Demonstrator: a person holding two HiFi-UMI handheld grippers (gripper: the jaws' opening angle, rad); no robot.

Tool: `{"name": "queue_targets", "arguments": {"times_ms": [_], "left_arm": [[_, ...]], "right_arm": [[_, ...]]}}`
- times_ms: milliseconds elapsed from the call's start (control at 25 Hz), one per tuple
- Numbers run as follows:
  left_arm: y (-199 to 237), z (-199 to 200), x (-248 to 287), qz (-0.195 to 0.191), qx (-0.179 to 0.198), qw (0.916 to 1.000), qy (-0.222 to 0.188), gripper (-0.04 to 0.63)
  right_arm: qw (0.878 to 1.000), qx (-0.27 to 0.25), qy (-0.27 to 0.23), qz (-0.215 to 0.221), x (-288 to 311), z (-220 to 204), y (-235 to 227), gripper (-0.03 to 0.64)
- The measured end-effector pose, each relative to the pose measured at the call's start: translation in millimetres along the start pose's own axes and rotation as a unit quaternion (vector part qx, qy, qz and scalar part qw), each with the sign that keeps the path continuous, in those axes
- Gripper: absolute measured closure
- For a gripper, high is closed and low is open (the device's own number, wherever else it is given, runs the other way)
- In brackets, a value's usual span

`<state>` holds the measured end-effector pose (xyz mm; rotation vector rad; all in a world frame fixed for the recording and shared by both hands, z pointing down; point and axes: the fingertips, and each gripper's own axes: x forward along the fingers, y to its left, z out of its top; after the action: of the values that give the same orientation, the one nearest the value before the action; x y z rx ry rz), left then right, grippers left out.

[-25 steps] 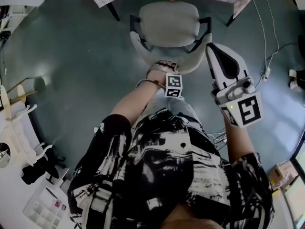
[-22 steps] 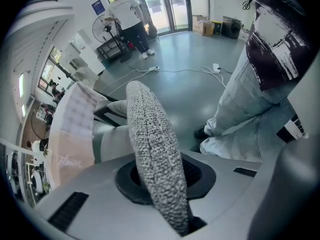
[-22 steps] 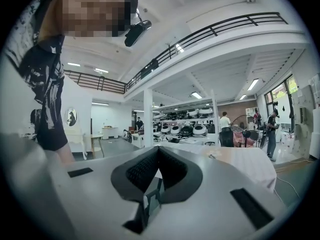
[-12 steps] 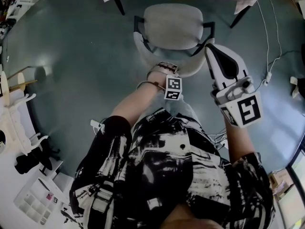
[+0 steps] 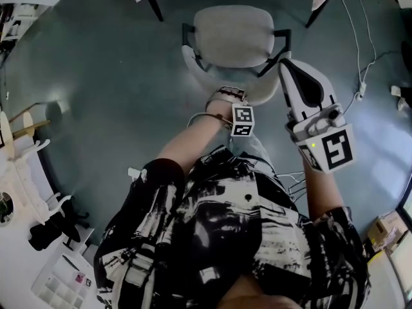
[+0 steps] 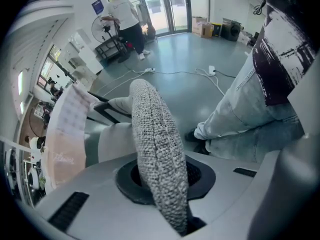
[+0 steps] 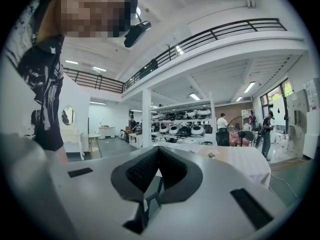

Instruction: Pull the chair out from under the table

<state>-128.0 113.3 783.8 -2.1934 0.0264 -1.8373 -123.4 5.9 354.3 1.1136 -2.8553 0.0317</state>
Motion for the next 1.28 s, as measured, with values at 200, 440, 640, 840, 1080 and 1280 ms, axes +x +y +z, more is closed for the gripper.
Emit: {"name": "queue_targets", "arguments": {"times_ms": [200,440,640,840,1080,1280], "left_arm": [[-13.6,9.2,-2.2,-0.002,0.004,1.0,0.002,0.546],[-29.8,18.3,-3.9,-0.004,0.001,1.0,0.005,0.548],[-41.6,23.4,-7.1,-0.002,-0.013,0.9998,0.013,0.548],[-53.8,38.1,-7.7,-0.003,-0.027,0.9995,0.018,0.548],[-54.2,39.7,-6.5,0.0,-0.04,0.9991,0.013,0.54],[-51.7,35.7,-5.9,0.012,-0.041,0.999,0.015,0.508]], "right_arm": [[1.0,0.002,0.002,-0.026,-22.6,-0.4,8.3,0.617],[1.0,0.002,0.004,-0.027,-44.9,-2.3,15.5,0.617],[1.0,0.002,0.003,-0.01,-57.6,-2.8,21.6,0.617],[1.0,0.0,0.001,0.015,-73.7,-2.0,17.8,0.617],[0.999,-0.001,-0.007,0.044,-83.9,-0.3,15.8,0.617],[0.998,-0.002,-0.013,0.058,-83.0,0.9,16.9,0.617]]}}
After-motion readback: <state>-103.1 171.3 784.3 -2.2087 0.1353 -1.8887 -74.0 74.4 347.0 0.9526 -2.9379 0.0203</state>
